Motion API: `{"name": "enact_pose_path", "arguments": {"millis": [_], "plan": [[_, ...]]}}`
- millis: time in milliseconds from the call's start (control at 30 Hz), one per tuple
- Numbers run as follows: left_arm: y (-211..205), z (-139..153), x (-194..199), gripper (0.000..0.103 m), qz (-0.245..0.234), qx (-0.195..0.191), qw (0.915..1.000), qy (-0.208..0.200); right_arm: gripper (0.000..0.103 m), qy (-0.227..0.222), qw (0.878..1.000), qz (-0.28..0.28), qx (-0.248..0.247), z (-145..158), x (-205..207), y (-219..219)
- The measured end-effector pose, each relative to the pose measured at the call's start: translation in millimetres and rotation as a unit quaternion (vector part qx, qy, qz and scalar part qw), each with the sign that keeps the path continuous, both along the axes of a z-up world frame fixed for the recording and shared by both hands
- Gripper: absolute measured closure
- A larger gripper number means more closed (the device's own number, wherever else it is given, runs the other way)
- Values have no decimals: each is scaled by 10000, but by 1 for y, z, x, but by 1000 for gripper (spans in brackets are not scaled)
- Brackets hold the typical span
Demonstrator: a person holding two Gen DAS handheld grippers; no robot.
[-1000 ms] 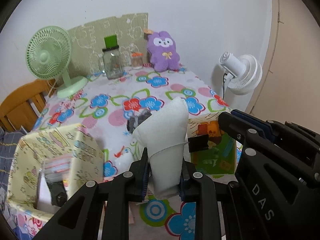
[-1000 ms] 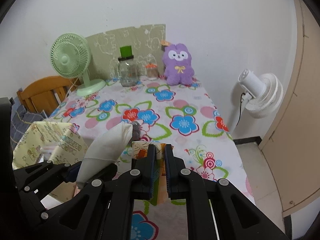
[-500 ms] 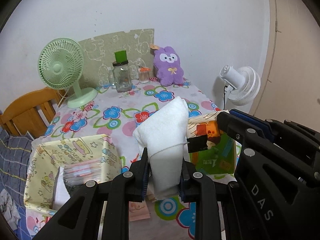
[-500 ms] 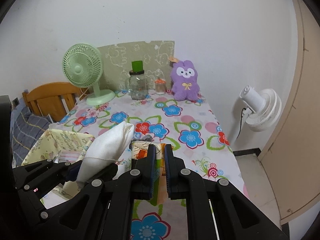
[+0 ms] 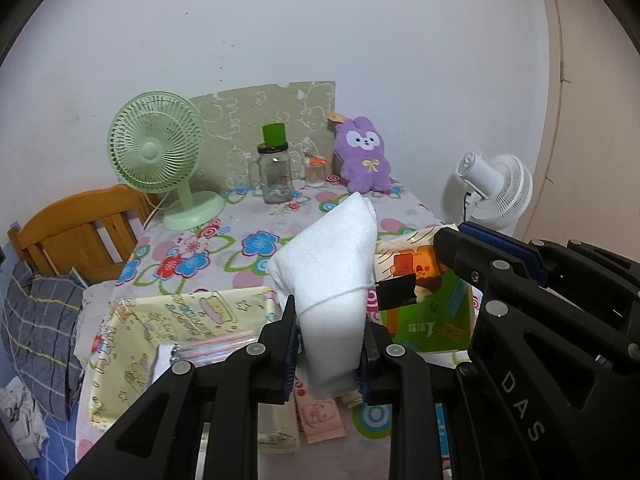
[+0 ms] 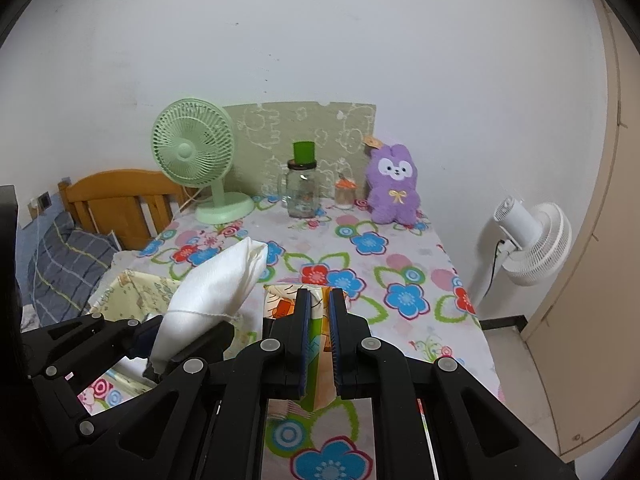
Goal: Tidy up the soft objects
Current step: 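Carry the white towel with the left tool while the right tool carries the tissue pack to the box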
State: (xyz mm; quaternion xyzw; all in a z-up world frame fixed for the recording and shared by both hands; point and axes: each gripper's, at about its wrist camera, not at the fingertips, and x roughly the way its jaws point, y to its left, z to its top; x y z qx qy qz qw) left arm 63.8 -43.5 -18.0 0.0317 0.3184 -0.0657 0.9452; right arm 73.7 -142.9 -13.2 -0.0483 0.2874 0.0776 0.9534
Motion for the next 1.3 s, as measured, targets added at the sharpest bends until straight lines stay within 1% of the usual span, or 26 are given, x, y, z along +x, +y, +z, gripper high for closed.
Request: {"name": "enact_pose_path", "arguments": {"millis": [533, 900, 1300], "plan": [[53, 5, -2, 81, 413, 72, 9991, -100, 91, -23, 9986, 523, -44, 4, 8, 56], [87, -6, 5, 80, 585, 17, 9983, 65, 91, 152, 9960, 876, -45, -6, 19, 92], [125, -22, 13, 80, 949, 14, 9950, 311, 91, 458, 9894, 1376, -17, -25, 38, 134]]}}
